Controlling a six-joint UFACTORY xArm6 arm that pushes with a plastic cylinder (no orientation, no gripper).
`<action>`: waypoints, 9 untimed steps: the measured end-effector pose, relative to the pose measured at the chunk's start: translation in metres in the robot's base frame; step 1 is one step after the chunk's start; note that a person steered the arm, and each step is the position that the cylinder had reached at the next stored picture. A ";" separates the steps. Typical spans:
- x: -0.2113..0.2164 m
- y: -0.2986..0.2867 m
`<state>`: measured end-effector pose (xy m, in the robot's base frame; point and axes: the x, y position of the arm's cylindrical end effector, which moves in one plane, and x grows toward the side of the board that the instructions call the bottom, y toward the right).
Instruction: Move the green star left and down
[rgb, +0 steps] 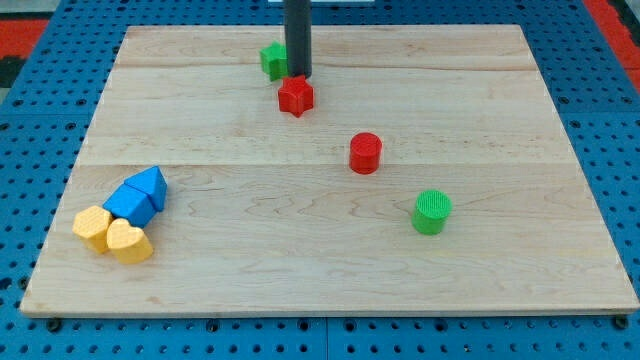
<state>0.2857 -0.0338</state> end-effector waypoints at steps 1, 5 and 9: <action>-0.028 0.037; -0.036 -0.050; -0.053 -0.148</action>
<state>0.2330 -0.1813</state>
